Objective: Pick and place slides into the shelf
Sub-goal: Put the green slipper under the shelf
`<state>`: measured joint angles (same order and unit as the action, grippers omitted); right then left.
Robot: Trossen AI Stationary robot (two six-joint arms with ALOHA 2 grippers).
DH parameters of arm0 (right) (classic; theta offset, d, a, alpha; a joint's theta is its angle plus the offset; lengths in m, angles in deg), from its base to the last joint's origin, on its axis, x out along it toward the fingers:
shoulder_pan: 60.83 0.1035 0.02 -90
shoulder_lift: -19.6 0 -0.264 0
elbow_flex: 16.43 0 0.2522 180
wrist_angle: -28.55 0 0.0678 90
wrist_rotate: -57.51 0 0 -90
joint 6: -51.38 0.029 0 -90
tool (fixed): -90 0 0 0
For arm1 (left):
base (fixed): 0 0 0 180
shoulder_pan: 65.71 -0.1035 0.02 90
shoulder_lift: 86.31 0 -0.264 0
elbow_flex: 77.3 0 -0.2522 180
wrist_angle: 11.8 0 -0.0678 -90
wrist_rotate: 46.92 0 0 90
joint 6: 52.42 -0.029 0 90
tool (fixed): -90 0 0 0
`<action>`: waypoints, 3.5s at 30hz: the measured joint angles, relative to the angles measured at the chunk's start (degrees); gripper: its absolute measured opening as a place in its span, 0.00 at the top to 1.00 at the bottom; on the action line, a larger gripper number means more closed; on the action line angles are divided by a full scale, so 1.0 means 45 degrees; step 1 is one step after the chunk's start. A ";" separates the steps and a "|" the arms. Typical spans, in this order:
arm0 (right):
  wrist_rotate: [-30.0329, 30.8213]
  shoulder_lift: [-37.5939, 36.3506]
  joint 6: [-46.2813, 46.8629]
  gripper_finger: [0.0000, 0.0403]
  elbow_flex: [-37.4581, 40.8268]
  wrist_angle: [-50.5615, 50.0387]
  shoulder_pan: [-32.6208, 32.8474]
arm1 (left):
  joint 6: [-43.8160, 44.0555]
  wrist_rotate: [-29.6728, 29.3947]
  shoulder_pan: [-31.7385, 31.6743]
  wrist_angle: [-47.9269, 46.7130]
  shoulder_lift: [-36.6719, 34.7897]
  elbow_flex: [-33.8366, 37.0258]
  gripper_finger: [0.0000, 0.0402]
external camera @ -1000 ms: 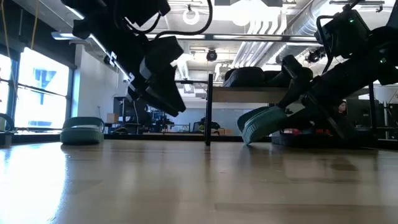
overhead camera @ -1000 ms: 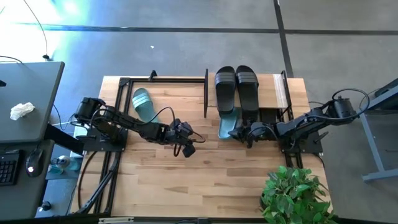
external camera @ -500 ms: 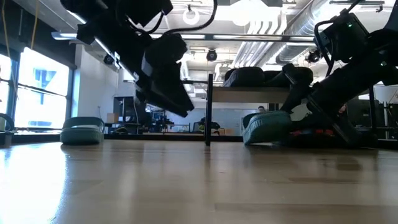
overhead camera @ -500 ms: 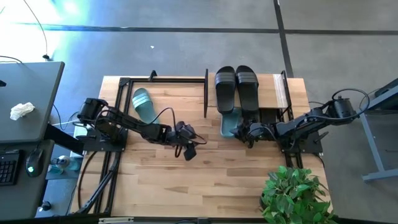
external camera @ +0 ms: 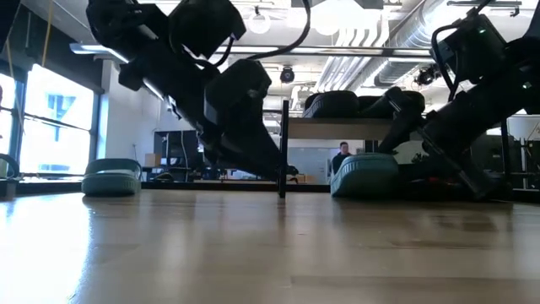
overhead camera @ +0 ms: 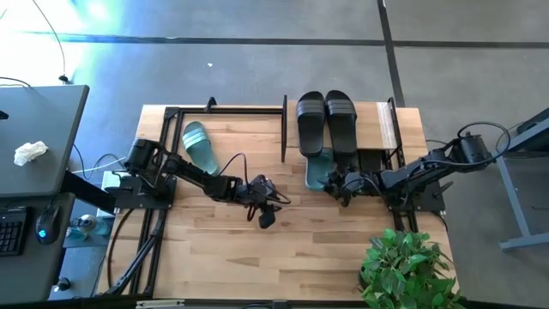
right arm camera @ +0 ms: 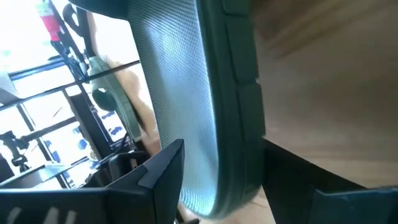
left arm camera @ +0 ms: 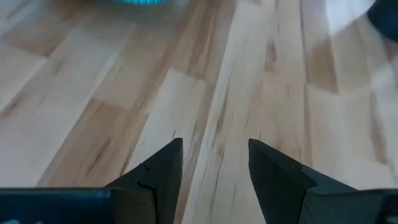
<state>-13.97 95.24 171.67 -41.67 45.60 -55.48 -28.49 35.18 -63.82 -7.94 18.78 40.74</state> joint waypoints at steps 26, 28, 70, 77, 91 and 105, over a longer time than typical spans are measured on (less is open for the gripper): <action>-0.0339 -0.0010 -0.1997 0.55 -0.1091 -0.1646 0.3068 | -0.0573 0.0094 -0.0010 0.0017 0.0017 0.0013 0.59; -0.0679 -0.0010 -0.3835 0.57 -0.1780 -0.2280 0.3229 | -0.0566 0.0188 -0.0010 0.0005 0.0017 0.0013 0.59; 0.2562 0.6217 -1.3643 1.00 -0.9121 -1.1052 0.1400 | -0.0641 0.0946 -0.0180 -0.1978 0.0007 0.0013 0.59; 0.2925 0.6212 -1.3512 1.00 -0.9063 -1.1559 0.0546 | -0.0646 0.0946 -0.0180 -0.1986 0.0007 0.0013 0.59; 0.3133 0.6212 -1.3620 1.00 -0.9058 -1.1928 -0.0646 | -0.0597 0.0946 -0.0180 -0.2354 0.0002 0.0013 0.59; 0.2678 0.6198 -1.4150 1.00 -0.9054 -1.1891 -0.0404 | -0.0471 0.0985 -0.0180 -0.2358 0.0002 0.0013 0.59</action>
<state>-1.92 123.13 107.99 -82.41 -7.90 -57.30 -30.61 39.61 -64.63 -18.56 18.79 40.80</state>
